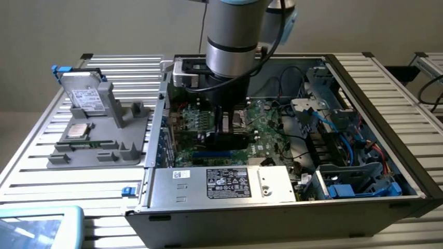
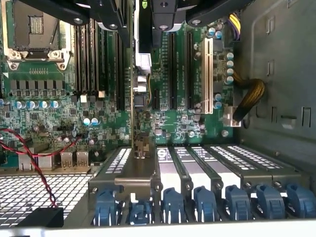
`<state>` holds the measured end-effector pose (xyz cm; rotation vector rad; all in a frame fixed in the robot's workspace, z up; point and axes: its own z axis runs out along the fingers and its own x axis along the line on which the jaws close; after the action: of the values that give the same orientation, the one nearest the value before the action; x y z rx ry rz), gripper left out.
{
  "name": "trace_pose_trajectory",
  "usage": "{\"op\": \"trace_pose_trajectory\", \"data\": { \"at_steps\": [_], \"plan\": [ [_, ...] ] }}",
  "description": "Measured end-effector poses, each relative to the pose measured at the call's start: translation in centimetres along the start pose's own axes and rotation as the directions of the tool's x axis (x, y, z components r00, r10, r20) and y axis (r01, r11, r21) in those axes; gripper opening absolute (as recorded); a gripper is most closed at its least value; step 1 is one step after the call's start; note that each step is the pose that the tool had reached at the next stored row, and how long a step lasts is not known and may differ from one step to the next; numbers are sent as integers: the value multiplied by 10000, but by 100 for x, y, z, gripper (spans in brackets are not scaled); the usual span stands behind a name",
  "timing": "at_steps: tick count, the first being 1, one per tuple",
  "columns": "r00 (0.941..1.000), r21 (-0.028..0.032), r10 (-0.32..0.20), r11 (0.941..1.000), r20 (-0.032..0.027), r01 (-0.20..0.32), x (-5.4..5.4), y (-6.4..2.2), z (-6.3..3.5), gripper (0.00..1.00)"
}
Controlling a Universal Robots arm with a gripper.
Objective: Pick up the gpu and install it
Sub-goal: 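Insert the gpu into the slot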
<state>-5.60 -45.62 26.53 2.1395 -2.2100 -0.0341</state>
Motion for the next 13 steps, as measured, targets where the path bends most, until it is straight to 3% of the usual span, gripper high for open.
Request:
{"op": "trace_pose_trajectory", "data": {
  "at_steps": [13],
  "plan": [
    [10000, 16, 6, 10000, 1, -6, 0, 40, 33, 27]
  ]
}}
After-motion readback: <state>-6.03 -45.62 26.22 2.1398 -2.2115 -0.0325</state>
